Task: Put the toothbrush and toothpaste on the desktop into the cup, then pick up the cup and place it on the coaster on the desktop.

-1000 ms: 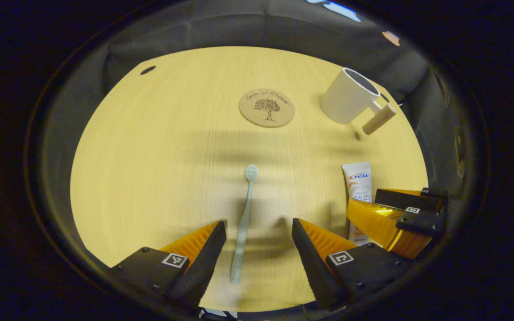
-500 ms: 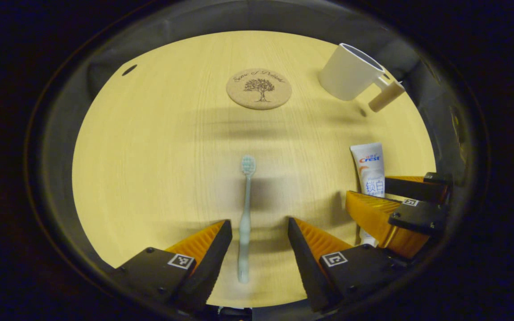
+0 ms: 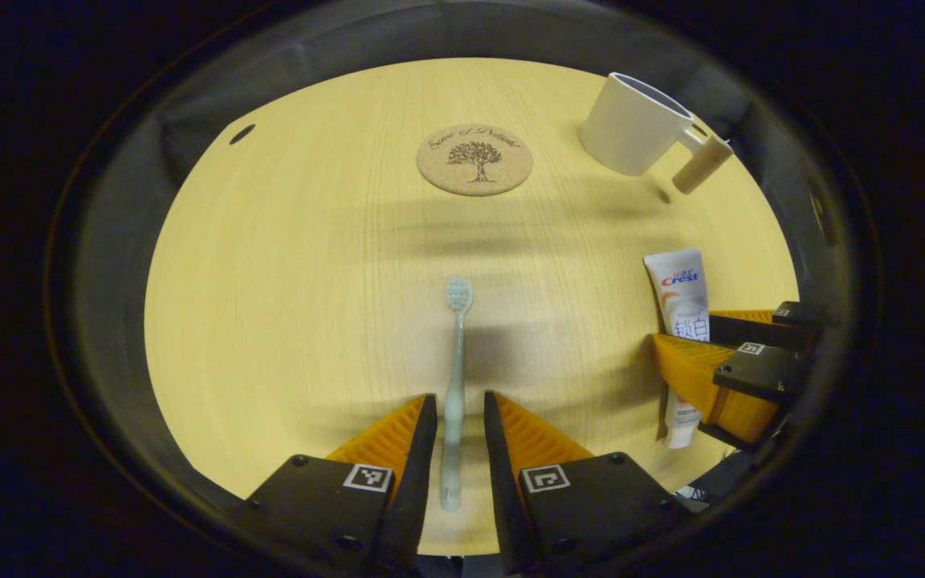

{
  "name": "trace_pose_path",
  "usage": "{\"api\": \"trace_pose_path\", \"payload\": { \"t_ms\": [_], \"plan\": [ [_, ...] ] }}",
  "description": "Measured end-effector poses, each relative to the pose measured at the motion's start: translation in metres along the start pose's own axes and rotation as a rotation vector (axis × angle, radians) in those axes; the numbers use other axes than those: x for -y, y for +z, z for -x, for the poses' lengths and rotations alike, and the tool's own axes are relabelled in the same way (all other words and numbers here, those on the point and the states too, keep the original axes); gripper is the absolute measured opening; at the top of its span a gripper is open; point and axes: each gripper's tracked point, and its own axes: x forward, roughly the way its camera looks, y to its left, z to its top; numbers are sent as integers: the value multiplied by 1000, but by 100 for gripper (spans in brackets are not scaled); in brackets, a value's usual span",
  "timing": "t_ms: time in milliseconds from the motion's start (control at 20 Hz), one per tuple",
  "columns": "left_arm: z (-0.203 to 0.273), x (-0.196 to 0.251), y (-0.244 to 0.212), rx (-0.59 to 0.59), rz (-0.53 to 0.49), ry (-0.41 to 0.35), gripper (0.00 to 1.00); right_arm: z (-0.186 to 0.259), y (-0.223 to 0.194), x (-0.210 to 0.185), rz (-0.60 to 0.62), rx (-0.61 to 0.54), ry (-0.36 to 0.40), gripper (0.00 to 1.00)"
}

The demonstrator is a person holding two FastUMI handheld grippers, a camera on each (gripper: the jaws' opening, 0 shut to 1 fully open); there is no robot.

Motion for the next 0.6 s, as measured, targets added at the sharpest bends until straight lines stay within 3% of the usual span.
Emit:
{"api": "trace_pose_path", "payload": {
  "t_ms": [50, 100, 200, 250, 350, 400, 600],
  "plan": [
    [-4, -2, 0, -11, 11, 10, 36, 5, 1, 0, -7, 3, 0, 58],
    [-6, -2, 0, -5, 4, 5, 22, -3, 1, -1, -3, 3, 3, 48],
    [-7, 0, 4, 3, 3, 5, 24, -5, 0, 3, 2, 11, 6, 46],
    [-3, -1, 1, -4, 7, 4, 18, 1, 1, 1, 9, 11, 11, 40],
    [-4, 0, 1, 0, -9, -4, 18, 1, 1, 3, 28, 21, 15, 40],
    [-5, 0, 1, 6, -14, -6, 18, 2, 3, 3, 30, 24, 19, 34],
    [-3, 0, 2, 24, -16, -25, 14, 3, 2, 2, 50, 45, 33, 34]
  ]
}}
